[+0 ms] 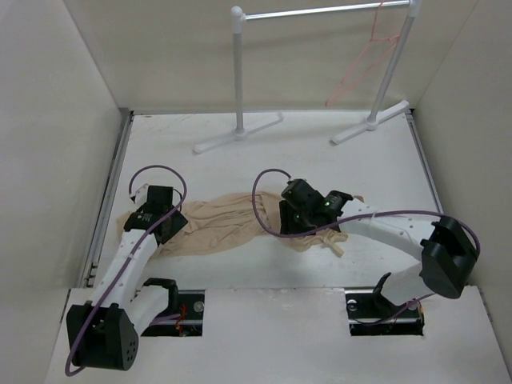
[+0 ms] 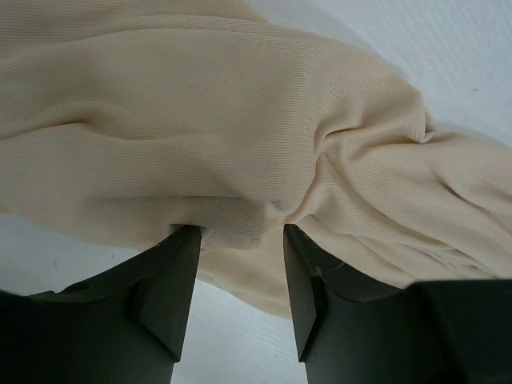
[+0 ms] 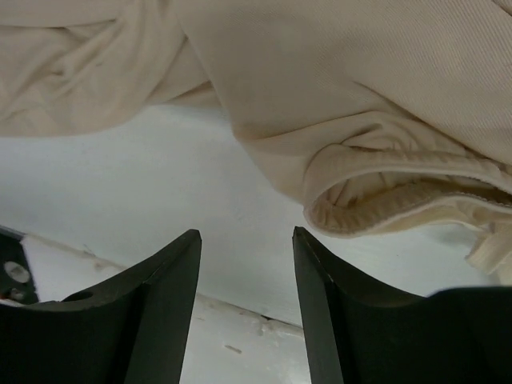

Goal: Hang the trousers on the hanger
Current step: Flatten out the trousers at the center of the board.

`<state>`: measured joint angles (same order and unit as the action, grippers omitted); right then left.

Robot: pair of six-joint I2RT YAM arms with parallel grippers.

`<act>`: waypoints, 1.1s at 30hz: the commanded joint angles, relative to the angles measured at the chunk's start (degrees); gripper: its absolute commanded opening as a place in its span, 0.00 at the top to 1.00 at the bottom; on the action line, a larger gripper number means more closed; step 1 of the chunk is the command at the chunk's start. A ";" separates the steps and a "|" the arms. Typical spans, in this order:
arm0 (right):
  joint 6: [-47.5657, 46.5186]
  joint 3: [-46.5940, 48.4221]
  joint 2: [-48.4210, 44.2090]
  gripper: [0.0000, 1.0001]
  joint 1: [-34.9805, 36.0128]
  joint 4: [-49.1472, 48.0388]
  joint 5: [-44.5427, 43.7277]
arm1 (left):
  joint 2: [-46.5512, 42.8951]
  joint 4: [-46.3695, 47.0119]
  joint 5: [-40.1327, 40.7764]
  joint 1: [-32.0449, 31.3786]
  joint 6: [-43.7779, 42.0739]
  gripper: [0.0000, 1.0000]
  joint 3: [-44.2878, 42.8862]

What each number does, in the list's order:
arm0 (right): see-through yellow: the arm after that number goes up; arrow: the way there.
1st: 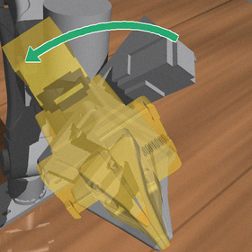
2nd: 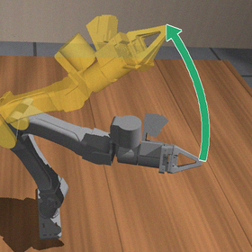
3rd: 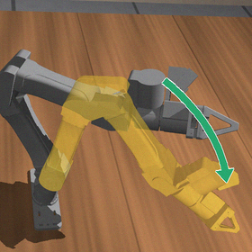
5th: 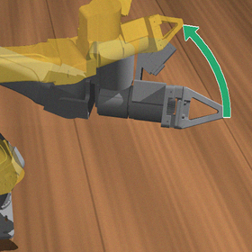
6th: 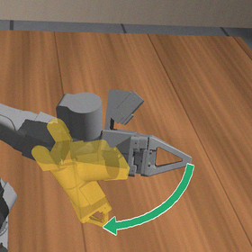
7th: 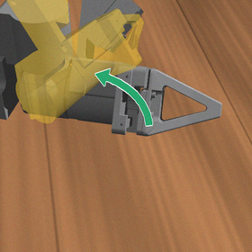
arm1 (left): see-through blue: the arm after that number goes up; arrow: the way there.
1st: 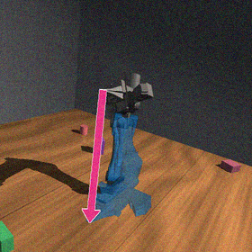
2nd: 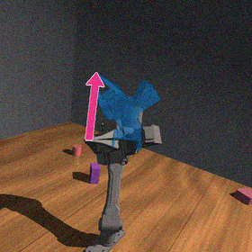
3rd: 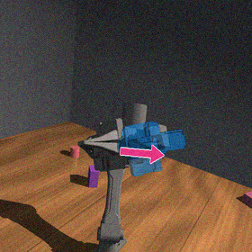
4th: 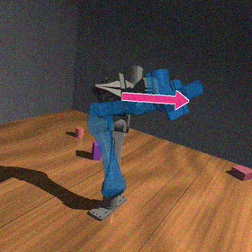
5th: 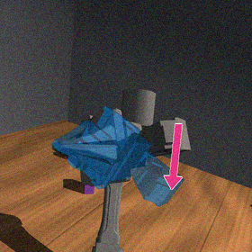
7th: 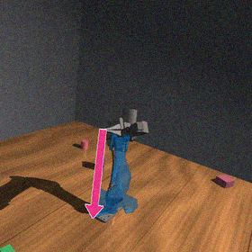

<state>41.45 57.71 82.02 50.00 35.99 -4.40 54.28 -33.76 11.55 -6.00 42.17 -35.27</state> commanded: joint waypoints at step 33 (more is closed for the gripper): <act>13.31 20.40 12.52 0.93 -60.23 -15.87 12.59 | 8.47 0.97 2.60 3.06 -1.83 0.51 -12.72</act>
<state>53.82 66.74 82.52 -7.14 24.03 7.97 61.47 -33.32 12.03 -3.88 42.00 -45.10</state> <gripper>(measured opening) 0.068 0.481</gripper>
